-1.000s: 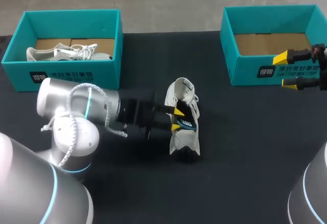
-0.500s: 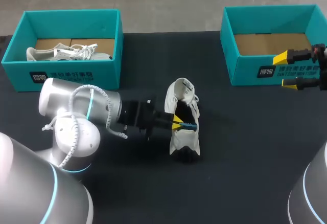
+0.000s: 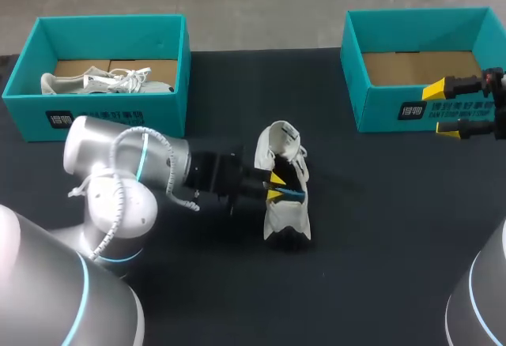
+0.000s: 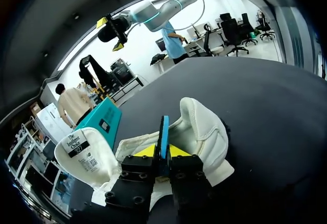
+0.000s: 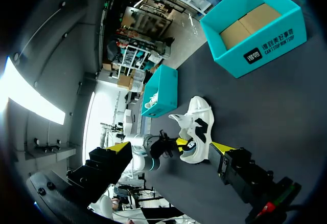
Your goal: Take the shoe out of the shoebox, open the shoe tongue, remove and reinsert the insole, then place the shoe into the shoebox
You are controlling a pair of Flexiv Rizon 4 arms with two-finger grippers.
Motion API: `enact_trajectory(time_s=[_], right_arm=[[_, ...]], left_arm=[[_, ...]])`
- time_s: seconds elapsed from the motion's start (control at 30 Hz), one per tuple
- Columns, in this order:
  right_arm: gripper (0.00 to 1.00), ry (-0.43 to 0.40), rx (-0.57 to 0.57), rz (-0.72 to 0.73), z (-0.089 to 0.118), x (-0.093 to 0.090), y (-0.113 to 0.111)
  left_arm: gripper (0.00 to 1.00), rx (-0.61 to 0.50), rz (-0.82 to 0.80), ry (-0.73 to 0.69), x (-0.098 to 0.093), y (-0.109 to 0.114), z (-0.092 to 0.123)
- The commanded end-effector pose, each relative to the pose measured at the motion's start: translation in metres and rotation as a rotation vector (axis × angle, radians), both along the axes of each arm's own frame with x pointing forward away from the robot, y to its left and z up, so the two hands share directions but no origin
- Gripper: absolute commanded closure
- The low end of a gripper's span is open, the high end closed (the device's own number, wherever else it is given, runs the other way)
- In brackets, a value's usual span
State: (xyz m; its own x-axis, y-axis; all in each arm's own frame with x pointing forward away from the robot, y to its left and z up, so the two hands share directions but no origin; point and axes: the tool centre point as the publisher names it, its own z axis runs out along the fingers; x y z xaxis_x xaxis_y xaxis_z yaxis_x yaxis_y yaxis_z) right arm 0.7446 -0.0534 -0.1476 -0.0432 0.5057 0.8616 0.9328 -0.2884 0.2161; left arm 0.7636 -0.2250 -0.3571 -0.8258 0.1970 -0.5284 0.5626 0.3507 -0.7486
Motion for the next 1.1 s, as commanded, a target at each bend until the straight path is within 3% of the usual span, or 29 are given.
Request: enact_trajectory(time_s=[0.03,0.27,0.33,0.37,0.77,0.87,0.9,0.93,1.1], right_arm=[[0.0,0.003,-0.004,-0.002,0.0,-0.001,0.0],[0.0,0.003,-0.004,-0.002,0.0,-0.001,0.0],[0.0,0.003,-0.004,-0.002,0.0,-0.001,0.0],[0.0,0.003,-0.004,-0.002,0.0,-0.001,0.0],[0.0,0.003,-0.004,-0.002,0.0,-0.001,0.0],[0.0,0.003,-0.004,-0.002,0.0,-0.001,0.0],[0.0,0.003,-0.004,-0.002,0.0,-0.001,0.0],[0.0,0.003,-0.004,-0.002,0.0,-0.001,0.0],[0.0,0.003,-0.004,-0.002,0.0,-0.001,0.0]], left_arm=[[0.53,-0.009,0.014,-0.01,-0.009,0.01,0.006],[0.73,-0.029,0.012,-0.019,-0.01,0.011,0.011],[0.83,-0.028,0.002,-0.011,-0.011,0.008,0.008],[0.99,-0.027,-0.002,-0.006,-0.01,0.007,0.006],[1.0,-0.028,-0.02,0.016,-0.012,0.005,0.003],[0.42,-0.029,-0.016,0.017,-0.015,0.009,0.007],[0.12,-0.029,-0.013,0.016,-0.016,0.011,0.009],[0.02,-0.028,-0.009,0.013,-0.017,0.013,0.011],[0.0,-0.027,0.002,-0.008,-0.016,0.023,0.025]])
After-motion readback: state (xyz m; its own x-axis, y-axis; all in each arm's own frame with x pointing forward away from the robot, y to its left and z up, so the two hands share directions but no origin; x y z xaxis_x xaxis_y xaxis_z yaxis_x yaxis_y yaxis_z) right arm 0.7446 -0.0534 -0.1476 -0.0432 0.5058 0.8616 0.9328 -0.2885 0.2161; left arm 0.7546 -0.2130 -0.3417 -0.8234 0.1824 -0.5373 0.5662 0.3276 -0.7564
